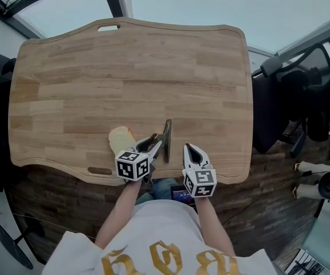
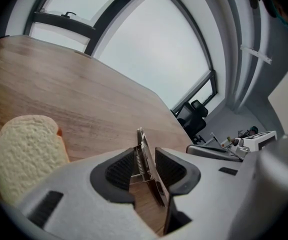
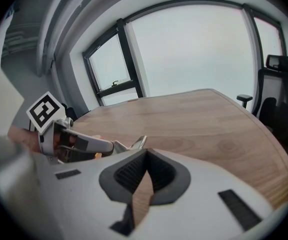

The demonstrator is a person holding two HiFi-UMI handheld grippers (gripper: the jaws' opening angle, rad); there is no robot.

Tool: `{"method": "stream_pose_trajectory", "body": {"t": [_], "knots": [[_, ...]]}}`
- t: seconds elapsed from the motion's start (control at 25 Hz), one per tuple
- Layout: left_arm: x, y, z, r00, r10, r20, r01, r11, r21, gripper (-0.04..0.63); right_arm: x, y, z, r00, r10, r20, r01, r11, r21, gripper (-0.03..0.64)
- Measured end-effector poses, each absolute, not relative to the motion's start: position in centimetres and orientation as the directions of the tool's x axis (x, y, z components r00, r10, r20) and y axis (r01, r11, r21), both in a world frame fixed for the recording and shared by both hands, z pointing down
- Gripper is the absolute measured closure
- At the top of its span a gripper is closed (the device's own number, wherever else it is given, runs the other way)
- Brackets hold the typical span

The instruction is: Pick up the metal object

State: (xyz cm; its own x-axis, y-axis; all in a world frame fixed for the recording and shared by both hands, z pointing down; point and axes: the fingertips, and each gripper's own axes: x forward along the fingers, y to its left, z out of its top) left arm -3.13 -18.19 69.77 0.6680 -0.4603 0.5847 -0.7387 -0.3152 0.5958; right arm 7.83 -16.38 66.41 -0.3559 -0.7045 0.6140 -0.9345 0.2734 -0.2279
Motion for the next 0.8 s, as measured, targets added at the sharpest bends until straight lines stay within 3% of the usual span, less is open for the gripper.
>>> {"method": "stream_pose_trajectory", "body": {"t": [0.4,0.64,0.8], "knots": [[-2.2,-17.9,71.1,0.653,-0.394,0.647,-0.754,-0.265,0.6,0.511,8.1,-16.9,66.8,-0.357,-0.696,0.623,-0.934,0.273,-0.23,0.605],[-2.2,-18.1,71.0,0.667,-0.403,0.626,-0.737,-0.237,0.633,0.526,8.6,-16.9,66.9,-0.351,-0.697,0.625,-0.937,0.265,-0.229,0.606],[-1.4,-17.9,70.6,0.695,-0.399,0.599,-0.709,-0.235,0.665,0.574,8.9,-16.7,66.7,-0.348,-0.704,0.619,-0.938,0.261,-0.23,0.606]]}}
